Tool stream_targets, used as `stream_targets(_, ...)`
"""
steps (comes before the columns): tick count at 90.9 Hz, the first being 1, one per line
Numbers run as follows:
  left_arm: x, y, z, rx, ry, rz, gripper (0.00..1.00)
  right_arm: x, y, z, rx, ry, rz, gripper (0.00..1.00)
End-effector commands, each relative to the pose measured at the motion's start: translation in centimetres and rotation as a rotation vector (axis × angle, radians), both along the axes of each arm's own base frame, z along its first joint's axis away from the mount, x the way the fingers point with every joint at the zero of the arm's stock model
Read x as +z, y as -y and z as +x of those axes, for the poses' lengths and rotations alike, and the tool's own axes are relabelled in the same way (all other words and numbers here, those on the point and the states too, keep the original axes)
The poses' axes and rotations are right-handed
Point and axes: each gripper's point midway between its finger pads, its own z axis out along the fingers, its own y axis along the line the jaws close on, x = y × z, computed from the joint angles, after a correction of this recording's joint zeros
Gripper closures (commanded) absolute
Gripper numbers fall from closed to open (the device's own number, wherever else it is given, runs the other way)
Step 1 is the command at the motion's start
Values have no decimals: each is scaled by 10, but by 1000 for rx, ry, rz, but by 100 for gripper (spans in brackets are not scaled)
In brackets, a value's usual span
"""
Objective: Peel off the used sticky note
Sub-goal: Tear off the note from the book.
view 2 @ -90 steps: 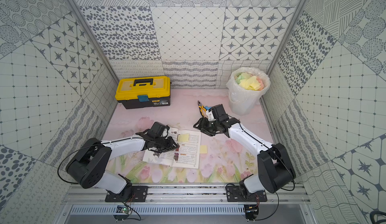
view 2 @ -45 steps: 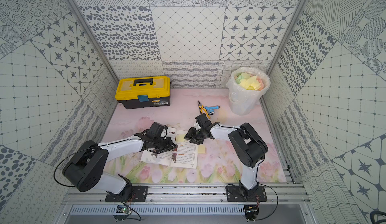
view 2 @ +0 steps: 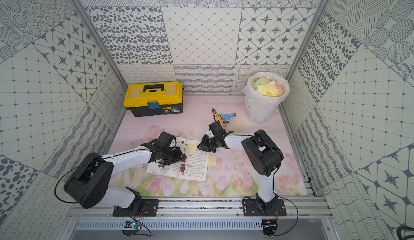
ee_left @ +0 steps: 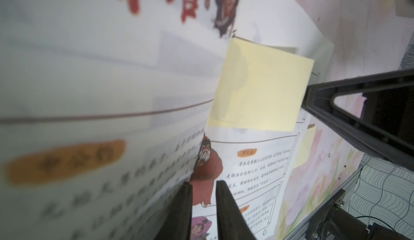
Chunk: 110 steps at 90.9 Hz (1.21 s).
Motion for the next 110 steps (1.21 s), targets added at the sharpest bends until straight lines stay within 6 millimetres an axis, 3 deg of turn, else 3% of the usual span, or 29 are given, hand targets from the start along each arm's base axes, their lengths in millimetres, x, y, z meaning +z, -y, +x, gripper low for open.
stream_targets(1, -23, -24, -13, 64, -89, 108, 78, 9, -12, 8, 8, 26, 49, 83)
stream_targets(19, -22, -20, -11, 59, -84, 82, 78, 15, -22, 6, 31, 28, 71, 80)
stream_targets(32, -23, -22, -12, 60, -85, 89, 78, 10, -26, 5, 47, 18, 55, 72)
stream_targets(68, -29, -26, -17, 67, -97, 82, 79, 7, -5, 5, 40, 73, -63, 55)
stream_targets(89, -30, -24, -17, 64, -100, 74, 80, 2, -20, -2, 76, 38, -25, 57)
stream_targets(110, -32, -25, -19, 67, -103, 76, 80, 6, -34, -1, 67, 10, 46, 70)
